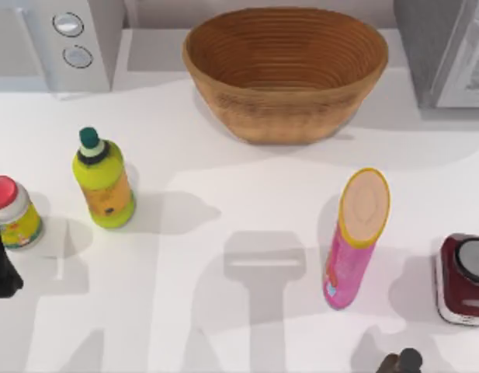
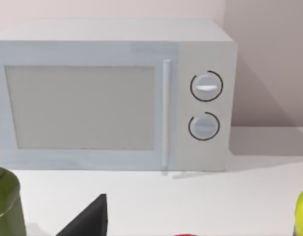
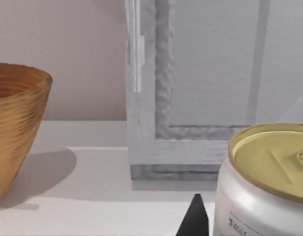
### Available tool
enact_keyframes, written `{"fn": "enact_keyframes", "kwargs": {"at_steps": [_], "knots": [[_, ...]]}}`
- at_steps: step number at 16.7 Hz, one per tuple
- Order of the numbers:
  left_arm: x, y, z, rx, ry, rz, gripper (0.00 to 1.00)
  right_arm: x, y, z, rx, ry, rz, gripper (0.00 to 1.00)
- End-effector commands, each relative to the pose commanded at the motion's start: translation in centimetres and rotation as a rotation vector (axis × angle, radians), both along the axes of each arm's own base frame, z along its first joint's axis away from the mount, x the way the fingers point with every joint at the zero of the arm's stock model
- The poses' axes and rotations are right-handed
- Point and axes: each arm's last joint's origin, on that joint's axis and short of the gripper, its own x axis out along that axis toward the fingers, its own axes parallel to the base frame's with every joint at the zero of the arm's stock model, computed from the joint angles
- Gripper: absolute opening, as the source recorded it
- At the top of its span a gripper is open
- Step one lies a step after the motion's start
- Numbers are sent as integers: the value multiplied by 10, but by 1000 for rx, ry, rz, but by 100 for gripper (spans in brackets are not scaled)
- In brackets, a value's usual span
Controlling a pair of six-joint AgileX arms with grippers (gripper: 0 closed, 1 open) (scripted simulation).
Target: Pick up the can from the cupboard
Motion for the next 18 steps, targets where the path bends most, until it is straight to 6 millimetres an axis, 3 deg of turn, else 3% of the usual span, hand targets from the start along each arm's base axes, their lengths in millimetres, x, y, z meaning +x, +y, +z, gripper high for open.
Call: {"fn": "enact_keyframes", "kwargs": {"at_steps": [4,9,14,18], "knots": [[0,0,0,0,0,0,100,2,-1,4,-71,92,37,0],[0,0,0,0,0,0,100,13,-5,14,-267,382,213,0],[0,0,0,0,0,0,100,36,-18,21,-396,678,575,0],[0,0,0,0,0,0,100,64,-41,19,-353,723,929,0]]}}
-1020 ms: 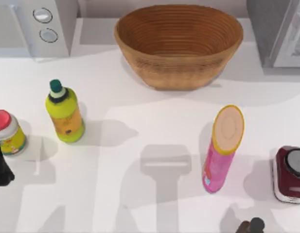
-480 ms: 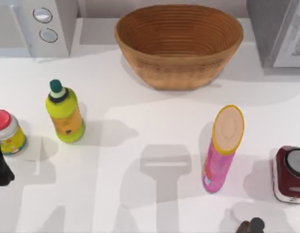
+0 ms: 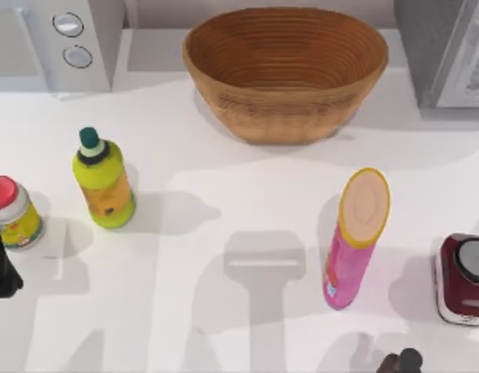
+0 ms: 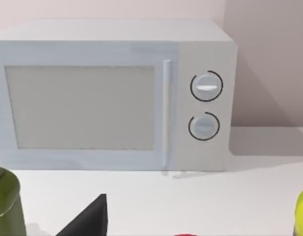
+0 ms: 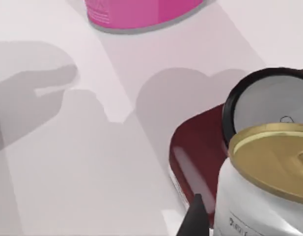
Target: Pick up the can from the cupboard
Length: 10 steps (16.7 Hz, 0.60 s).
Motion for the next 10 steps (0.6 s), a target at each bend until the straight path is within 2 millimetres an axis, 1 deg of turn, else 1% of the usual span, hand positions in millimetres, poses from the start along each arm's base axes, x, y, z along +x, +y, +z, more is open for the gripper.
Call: {"fn": "enact_keyframes", "kwargs": {"at_steps": [3,5,7,10], "knots": [[0,0,0,0,0,0,100,22,-24,-9,183,-11,150,0],[0,0,0,0,0,0,100,36,-43,-20,315,-72,191,0],[0,0,0,0,0,0,100,48,-62,-34,431,-158,185,0],[0,0,0,0,0,0,100,61,-91,-61,550,-300,102,0]]}}
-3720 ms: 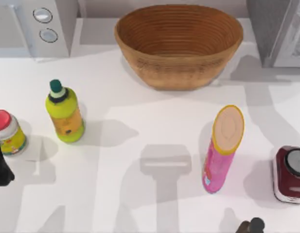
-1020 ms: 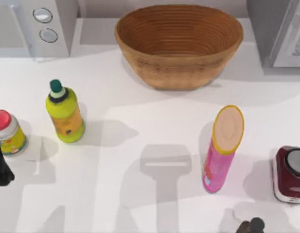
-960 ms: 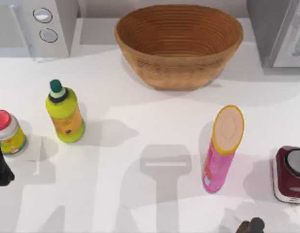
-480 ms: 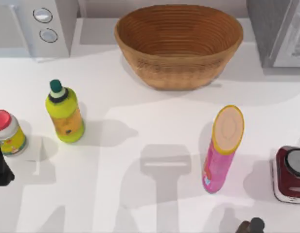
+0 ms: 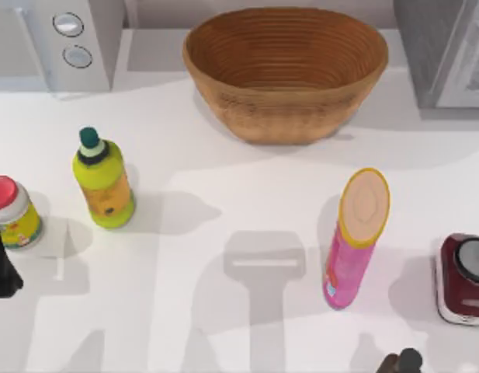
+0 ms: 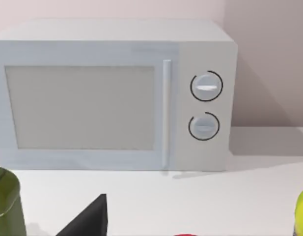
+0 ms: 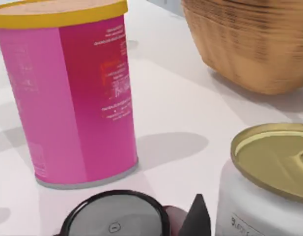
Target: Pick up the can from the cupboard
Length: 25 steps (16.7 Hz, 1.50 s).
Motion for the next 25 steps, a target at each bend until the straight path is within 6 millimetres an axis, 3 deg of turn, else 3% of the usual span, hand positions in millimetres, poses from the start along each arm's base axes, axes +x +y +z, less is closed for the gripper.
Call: {"fn": "enact_keyframes", "kwargs": {"at_steps": [4,8,14,15,16,23,25], "knots": [[0,0,0,0,0,0,100,8,-30,-37,84,-98,-183,0],[0,0,0,0,0,0,100,11,-47,-62,97,-132,-314,0],[0,0,0,0,0,0,100,11,-50,-66,97,-135,-337,0],[0,0,0,0,0,0,100,-14,-20,-69,138,-54,-258,0],[0,0,0,0,0,0,100,-13,-21,-69,137,-57,-262,0],[0,0,0,0,0,0,100,25,-33,-72,99,-132,-334,0],[0,0,0,0,0,0,100,28,-33,-73,97,-135,-337,0]]}}
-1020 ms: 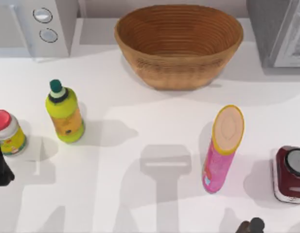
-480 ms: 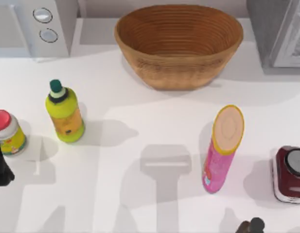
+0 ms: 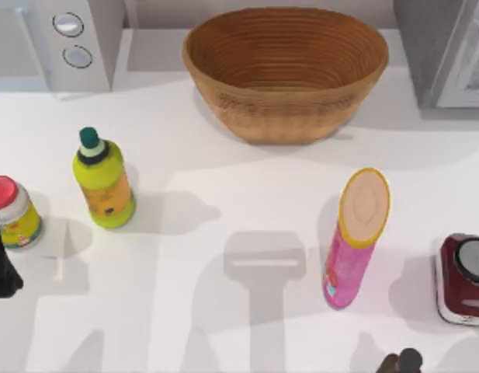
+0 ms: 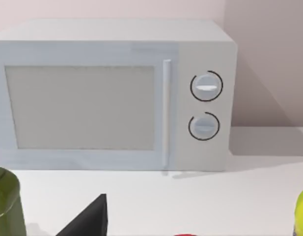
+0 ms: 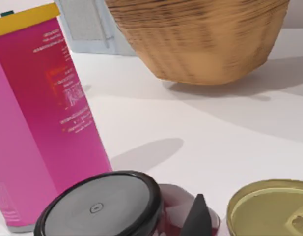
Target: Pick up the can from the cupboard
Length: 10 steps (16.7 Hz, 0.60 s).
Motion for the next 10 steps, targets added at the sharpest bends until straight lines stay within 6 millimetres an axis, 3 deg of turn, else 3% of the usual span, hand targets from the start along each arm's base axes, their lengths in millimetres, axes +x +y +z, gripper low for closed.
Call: {"fn": "enact_keyframes", "kwargs": {"at_steps": [3,10], "knots": [[0,0,0,0,0,0,100,0,0,0,0,0,0,0],[0,0,0,0,0,0,100,0,0,0,0,0,0,53]]}}
